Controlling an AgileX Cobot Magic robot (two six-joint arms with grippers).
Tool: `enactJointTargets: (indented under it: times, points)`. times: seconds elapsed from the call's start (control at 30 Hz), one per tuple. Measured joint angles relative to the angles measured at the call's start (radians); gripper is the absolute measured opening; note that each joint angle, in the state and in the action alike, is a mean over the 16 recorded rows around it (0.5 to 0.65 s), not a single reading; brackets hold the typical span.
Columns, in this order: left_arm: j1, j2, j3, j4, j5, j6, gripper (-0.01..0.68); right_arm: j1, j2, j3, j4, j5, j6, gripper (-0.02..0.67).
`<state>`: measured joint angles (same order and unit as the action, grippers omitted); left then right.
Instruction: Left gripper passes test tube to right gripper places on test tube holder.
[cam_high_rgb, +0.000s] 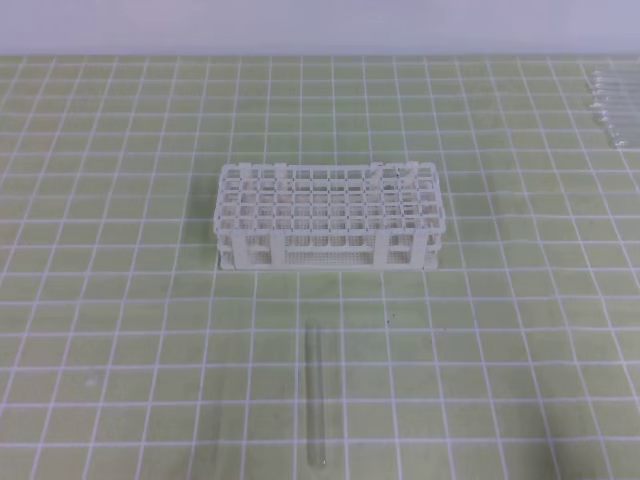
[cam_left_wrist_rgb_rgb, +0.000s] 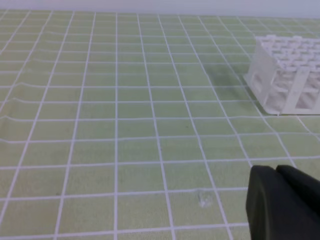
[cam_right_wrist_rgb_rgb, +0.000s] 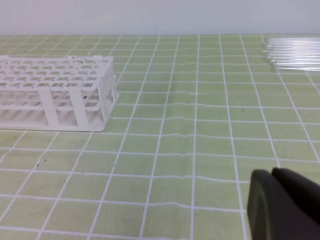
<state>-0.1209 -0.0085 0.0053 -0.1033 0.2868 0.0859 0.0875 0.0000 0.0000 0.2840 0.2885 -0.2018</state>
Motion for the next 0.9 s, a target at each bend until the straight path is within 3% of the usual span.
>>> enactJointTargets:
  times: [0.53,0.9]
  points:
    - [0.000,-0.011,0.007,-0.013,-0.053,0.021,0.000,0.000,0.000,0.000,0.014,-0.015,0.000,-0.016]
    - [0.000,-0.004,0.008,-0.197,-0.210,0.008,0.000,0.000,0.000,0.001,0.317,-0.193,0.000,-0.016]
